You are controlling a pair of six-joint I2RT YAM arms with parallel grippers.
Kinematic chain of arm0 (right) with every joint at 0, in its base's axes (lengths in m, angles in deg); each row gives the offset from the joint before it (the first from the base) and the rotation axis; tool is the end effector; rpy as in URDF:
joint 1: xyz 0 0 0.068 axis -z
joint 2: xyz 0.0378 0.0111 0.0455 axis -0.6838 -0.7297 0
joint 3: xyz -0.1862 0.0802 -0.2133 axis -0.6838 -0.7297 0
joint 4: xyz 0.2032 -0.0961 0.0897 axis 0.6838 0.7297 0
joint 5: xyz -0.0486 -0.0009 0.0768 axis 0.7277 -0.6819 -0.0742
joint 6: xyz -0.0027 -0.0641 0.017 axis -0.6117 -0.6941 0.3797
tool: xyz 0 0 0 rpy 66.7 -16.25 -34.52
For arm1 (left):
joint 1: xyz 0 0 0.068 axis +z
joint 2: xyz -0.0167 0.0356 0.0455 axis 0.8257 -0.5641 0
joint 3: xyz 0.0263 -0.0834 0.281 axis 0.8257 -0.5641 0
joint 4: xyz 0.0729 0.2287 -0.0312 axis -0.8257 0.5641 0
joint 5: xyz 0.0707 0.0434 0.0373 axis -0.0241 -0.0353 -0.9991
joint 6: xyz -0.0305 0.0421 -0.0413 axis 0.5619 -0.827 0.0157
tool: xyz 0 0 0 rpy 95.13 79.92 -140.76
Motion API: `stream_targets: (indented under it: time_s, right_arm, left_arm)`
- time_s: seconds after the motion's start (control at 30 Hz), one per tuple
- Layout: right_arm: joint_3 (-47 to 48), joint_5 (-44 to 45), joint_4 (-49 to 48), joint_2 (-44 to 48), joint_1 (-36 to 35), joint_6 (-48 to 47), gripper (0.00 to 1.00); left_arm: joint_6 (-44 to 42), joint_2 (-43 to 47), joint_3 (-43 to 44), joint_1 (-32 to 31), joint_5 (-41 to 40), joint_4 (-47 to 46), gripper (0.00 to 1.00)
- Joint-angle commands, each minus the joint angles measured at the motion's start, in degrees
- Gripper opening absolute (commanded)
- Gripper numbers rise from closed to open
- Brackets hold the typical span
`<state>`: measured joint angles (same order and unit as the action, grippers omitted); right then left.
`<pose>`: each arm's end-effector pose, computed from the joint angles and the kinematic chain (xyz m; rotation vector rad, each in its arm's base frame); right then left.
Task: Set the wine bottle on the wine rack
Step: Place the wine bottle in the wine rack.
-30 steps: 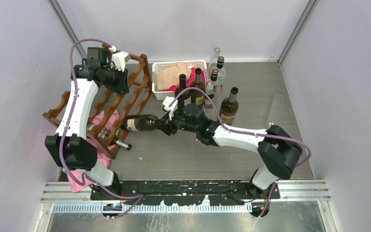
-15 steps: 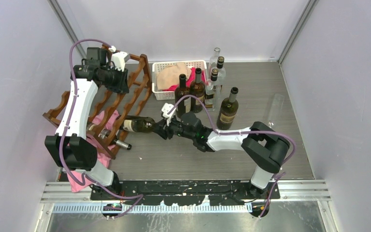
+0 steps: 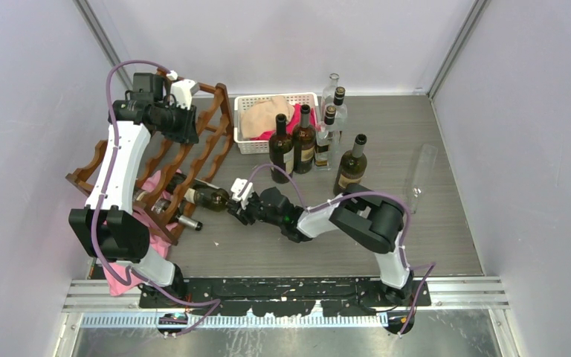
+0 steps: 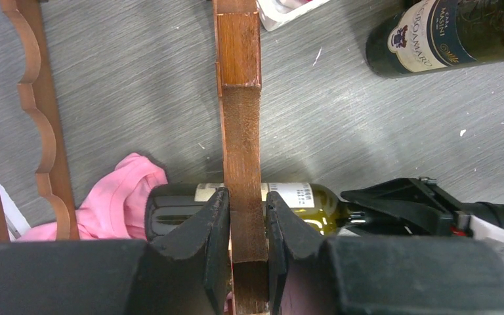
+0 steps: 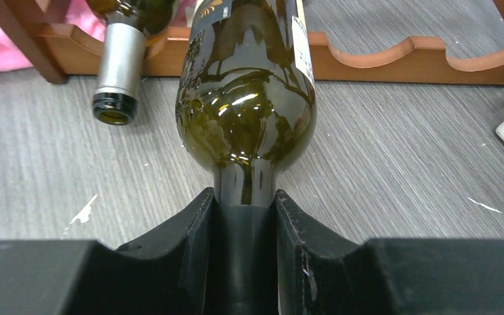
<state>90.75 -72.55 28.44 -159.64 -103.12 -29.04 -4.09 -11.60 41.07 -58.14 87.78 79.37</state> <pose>0.2007 0.3566 0.1871 -1.0627 1.4943 0.7394 0.3136 -0.0310 0.3877 0.4446 2.4040 -0.3450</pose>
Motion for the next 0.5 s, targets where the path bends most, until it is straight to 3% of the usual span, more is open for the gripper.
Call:
stream_targets:
  time_s: [0.0,0.1,0.47]
  right_arm:
    - [5.25,2.18,-4.76,-3.76,-1.03,-3.84,0.16]
    - [6.53,2.27,-4.61,-6.44,-1.29,-5.13,0.21]
    - [14.71,2.49,-3.14,-13.43,-2.48,-6.61,0.21]
  left_arm:
    - [3.21,2.05,-0.71,-1.12,8.96,-0.19,0.23]
    - [4.57,2.73,-1.71,-1.18,9.58,-1.72,0.25]
    - [4.9,4.42,-5.12,-1.12,11.55,-3.34,0.23]
